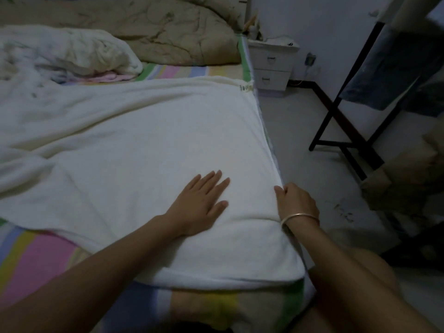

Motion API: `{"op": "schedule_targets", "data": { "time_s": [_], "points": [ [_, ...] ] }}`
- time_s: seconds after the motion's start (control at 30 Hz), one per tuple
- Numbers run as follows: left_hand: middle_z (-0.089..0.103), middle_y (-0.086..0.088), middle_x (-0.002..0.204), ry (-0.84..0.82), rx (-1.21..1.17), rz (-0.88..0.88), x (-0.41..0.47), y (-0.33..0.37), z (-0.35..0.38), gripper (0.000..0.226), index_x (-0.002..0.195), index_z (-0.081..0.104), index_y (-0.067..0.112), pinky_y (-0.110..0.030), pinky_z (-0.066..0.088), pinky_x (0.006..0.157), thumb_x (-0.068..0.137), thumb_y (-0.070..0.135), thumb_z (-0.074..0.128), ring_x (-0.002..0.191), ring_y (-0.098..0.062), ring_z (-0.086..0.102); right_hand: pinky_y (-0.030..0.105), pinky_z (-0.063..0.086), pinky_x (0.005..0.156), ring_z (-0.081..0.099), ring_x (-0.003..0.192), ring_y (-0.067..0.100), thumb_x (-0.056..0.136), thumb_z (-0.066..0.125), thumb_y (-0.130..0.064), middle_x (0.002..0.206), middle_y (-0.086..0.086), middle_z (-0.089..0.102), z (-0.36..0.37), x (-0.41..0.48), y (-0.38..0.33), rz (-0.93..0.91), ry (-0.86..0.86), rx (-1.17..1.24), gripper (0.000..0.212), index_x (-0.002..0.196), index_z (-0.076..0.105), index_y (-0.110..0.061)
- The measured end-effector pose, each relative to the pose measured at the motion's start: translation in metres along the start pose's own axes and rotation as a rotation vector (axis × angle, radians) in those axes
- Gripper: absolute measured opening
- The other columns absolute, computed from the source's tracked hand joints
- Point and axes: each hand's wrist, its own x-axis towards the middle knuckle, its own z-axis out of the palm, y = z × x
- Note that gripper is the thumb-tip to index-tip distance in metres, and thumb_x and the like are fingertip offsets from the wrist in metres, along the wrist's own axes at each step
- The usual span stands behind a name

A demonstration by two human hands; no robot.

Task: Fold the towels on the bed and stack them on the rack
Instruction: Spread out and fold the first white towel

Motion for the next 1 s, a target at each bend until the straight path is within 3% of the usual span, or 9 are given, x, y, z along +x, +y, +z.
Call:
{"op": "schedule_targets", "data": {
  "time_s": [0.1, 0.2, 0.3, 0.47, 0.57, 0.63, 0.73, 0.83, 1.0],
  "points": [
    [0.013, 0.002, 0.161, 0.023, -0.079, -0.015, -0.012, 0.003, -0.003, 0.072, 0.154, 0.019, 0.026, -0.03, 0.002, 0.121, 0.091, 0.059, 0.007, 0.149, -0.012, 0.008, 0.039, 0.041, 0.089, 0.05, 0.115, 0.033, 0.093, 0.054, -0.029, 0.126, 0.012, 0.053, -0.005, -0.009, -0.015, -0.172, 0.16, -0.025, 0.036, 0.125, 0.047, -0.014],
    [0.038, 0.002, 0.152, 0.101, -0.274, -0.075, -0.024, -0.005, -0.016, 0.055, 0.143, 0.045, 0.023, -0.027, 0.023, 0.115, 0.095, 0.046, 0.029, 0.14, -0.012, 0.034, 0.044, 0.03, 0.107, 0.038, 0.131, 0.032, 0.091, 0.049, -0.035, 0.14, 0.011, 0.046, 0.002, -0.02, -0.042, -0.504, 0.268, -0.025, 0.051, 0.138, 0.045, -0.015],
    [0.056, 0.004, 0.135, 0.179, -0.289, -0.147, -0.034, -0.034, -0.034, 0.046, 0.125, 0.06, 0.023, -0.03, 0.042, 0.103, 0.095, 0.043, 0.033, 0.123, -0.012, 0.051, 0.04, 0.006, 0.119, 0.012, 0.147, 0.024, 0.088, 0.012, -0.058, 0.157, 0.004, 0.023, 0.024, -0.044, -0.082, -0.67, 0.054, -0.083, 0.072, 0.149, 0.029, -0.023],
    [0.063, 0.004, 0.112, 0.251, -0.222, -0.364, -0.052, -0.123, -0.062, 0.022, 0.109, 0.066, 0.023, -0.029, 0.045, 0.084, 0.093, 0.026, 0.05, 0.1, -0.017, 0.06, 0.043, -0.013, 0.117, -0.015, 0.146, 0.017, 0.067, -0.023, -0.071, 0.16, 0.001, -0.01, 0.064, -0.087, -0.148, -0.822, -0.293, -0.23, 0.099, 0.153, -0.002, -0.026],
    [0.065, 0.001, 0.101, 0.229, -0.158, -0.498, -0.073, -0.181, -0.08, 0.016, 0.099, 0.069, 0.023, -0.033, 0.044, 0.079, 0.091, 0.02, 0.056, 0.093, -0.021, 0.06, 0.036, -0.006, 0.119, -0.005, 0.147, 0.016, 0.076, -0.012, -0.074, 0.161, -0.001, 0.003, 0.074, -0.097, -0.195, -0.869, -0.329, -0.082, 0.092, 0.152, 0.013, -0.027],
    [0.065, 0.0, 0.099, 0.174, -0.095, -0.549, -0.087, -0.215, -0.095, 0.017, 0.096, 0.07, 0.022, -0.032, 0.044, 0.077, 0.09, 0.018, 0.055, 0.094, -0.023, 0.059, 0.036, 0.012, 0.117, 0.019, 0.144, 0.022, 0.08, 0.0, -0.064, 0.155, 0.002, 0.028, 0.082, -0.103, -0.233, -0.924, -0.292, 0.03, 0.084, 0.144, 0.038, -0.024],
    [0.066, -0.001, 0.097, 0.164, -0.03, -0.59, -0.105, -0.262, -0.116, 0.017, 0.092, 0.071, 0.023, -0.033, 0.046, 0.076, 0.087, 0.017, 0.055, 0.092, -0.025, 0.06, 0.041, 0.042, 0.094, 0.051, 0.113, 0.03, 0.086, 0.02, -0.058, 0.119, 0.007, 0.062, 0.099, -0.115, -0.296, -0.991, -0.262, 0.179, 0.068, 0.115, 0.065, -0.016],
    [0.067, -0.001, 0.097, 0.223, -0.011, -0.634, -0.131, -0.31, -0.134, 0.02, 0.09, 0.071, 0.023, -0.035, 0.047, 0.076, 0.087, 0.015, 0.053, 0.09, -0.025, 0.061, 0.037, 0.04, 0.086, 0.05, 0.106, 0.028, 0.088, 0.035, -0.063, 0.112, 0.008, 0.06, 0.114, -0.137, -0.363, -1.027, -0.333, 0.139, 0.062, 0.115, 0.06, -0.014],
    [0.065, -0.002, 0.095, 0.292, 0.029, -0.63, -0.179, -0.373, -0.154, 0.018, 0.095, 0.069, 0.02, -0.037, 0.048, 0.075, 0.091, 0.021, 0.051, 0.088, -0.024, 0.06, 0.036, 0.037, 0.101, 0.041, 0.126, 0.023, 0.084, 0.055, -0.058, 0.142, 0.002, 0.042, 0.142, -0.175, -0.435, -0.816, -0.359, 0.21, 0.078, 0.147, 0.026, -0.021]
  ]
}}
